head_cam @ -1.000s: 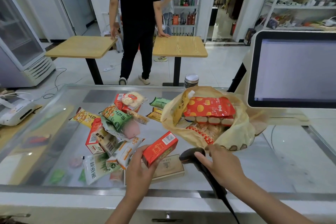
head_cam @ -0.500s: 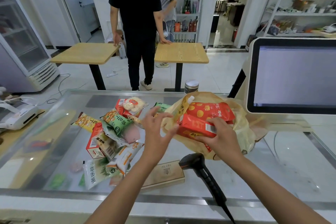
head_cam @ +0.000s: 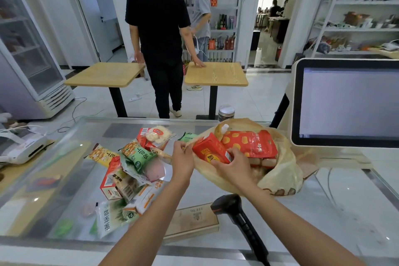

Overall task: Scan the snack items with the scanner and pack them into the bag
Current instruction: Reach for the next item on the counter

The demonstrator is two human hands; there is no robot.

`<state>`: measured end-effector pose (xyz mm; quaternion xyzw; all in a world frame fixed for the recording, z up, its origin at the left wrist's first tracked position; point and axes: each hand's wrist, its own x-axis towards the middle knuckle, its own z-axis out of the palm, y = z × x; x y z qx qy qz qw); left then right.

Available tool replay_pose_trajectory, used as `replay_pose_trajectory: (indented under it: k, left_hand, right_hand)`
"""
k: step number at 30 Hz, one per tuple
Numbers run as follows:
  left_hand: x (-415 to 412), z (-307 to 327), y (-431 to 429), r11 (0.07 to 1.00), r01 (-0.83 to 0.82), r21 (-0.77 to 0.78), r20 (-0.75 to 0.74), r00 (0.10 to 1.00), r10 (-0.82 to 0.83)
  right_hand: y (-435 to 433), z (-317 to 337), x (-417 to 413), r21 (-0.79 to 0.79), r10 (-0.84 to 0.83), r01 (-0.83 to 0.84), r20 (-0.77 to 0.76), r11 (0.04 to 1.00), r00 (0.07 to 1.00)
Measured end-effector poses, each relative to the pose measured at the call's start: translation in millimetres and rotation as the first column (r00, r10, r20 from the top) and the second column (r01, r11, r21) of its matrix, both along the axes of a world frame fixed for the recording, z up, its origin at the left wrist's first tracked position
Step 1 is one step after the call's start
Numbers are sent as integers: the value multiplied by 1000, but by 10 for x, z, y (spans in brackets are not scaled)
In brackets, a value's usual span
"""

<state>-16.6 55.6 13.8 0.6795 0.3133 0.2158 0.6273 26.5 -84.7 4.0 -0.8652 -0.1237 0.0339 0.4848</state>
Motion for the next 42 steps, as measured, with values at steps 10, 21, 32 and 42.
replay_pose_trajectory:
  k: [10,21,32,42]
  left_hand:
    - [-111,-107,38,997,30,65,44,998,-33]
    - [-456,-270,-12,947,277,163,47,956,-288]
    - [-925,-1016,12,767,376,520,-224,927,-302]
    - [-1216,-1063,82,333,31,942,-150,929,338]
  right_hand:
    - [127,-58,128,-682,170,-20,153,731,974]
    - [52,9,-15,-756,246,-55,143,653,959]
    - [-644,-142,-816,-609,199,-72,144,790,969]
    - [-683,-294,-933,-256,79,-205,-429,945,900]
